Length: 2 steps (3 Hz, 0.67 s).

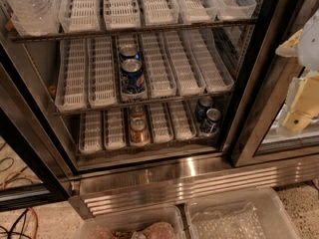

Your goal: Pick water bottle from top shelf of fridge

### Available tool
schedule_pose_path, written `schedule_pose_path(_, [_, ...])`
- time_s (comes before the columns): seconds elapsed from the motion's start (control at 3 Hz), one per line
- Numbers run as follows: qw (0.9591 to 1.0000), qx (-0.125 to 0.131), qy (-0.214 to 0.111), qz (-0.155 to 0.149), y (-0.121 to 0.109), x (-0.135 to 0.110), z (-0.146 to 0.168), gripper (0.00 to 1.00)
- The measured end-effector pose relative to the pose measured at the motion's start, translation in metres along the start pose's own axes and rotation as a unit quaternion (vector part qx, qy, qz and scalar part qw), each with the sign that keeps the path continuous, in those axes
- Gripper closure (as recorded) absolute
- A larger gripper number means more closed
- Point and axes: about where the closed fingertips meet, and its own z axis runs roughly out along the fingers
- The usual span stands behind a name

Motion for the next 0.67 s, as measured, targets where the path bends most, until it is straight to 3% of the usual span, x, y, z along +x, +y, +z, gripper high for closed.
schedule_pose_path(0.67, [0.9998, 0.008, -0.017, 0.005, -0.004, -0.0056, -0.0057, 0.0])
